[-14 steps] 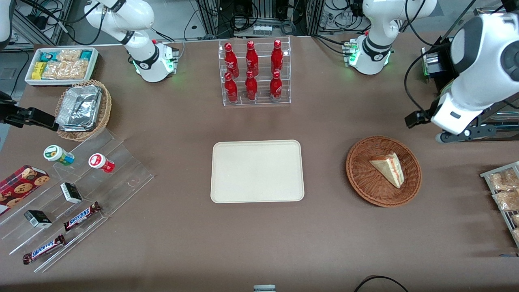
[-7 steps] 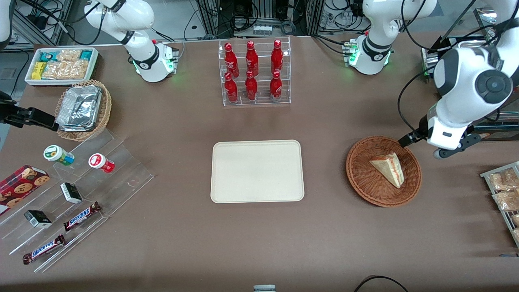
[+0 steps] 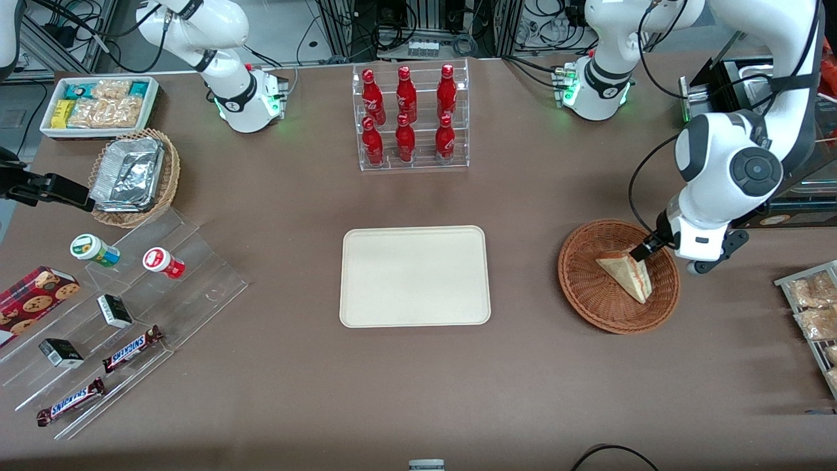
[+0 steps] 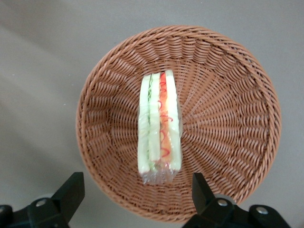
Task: Place sandwich from basket to tray
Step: 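Lower the left gripper and close it on the sandwich's upright edge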
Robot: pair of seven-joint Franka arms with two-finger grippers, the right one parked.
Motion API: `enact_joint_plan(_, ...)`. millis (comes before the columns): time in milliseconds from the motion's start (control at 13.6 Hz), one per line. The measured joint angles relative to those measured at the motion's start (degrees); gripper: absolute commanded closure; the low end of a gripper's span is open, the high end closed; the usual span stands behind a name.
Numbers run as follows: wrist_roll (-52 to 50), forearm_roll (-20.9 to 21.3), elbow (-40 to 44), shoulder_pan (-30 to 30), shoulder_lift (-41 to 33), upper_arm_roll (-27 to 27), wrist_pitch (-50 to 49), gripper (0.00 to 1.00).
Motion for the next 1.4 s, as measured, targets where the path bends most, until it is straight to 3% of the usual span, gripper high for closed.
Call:
enact_joint_plan(664, -3.1, -0.2, 0.0, -0.4, 6.9, -0.1, 7.0, 0.00)
enact_joint_plan(738, -3.8, -0.3, 0.0, -0.4, 7.8, -0.1, 7.8, 0.03)
enact_joint_plan(811, -4.6, -0.4, 0.0, -0.4, 8.6, -0.1, 8.6, 0.19)
enact_joint_plan(959, -6.9, -0.4, 0.0, -0.5, 10.1, -0.1, 9.2, 0.80)
enact_joint_plan(1033, -8.5, -0.4, 0.0, -0.5, 10.5, -0.2, 9.2, 1.00)
enact_joint_plan(1402, -11.5, -0.4, 0.3, -1.2, 10.6, -0.2, 7.6, 1.00)
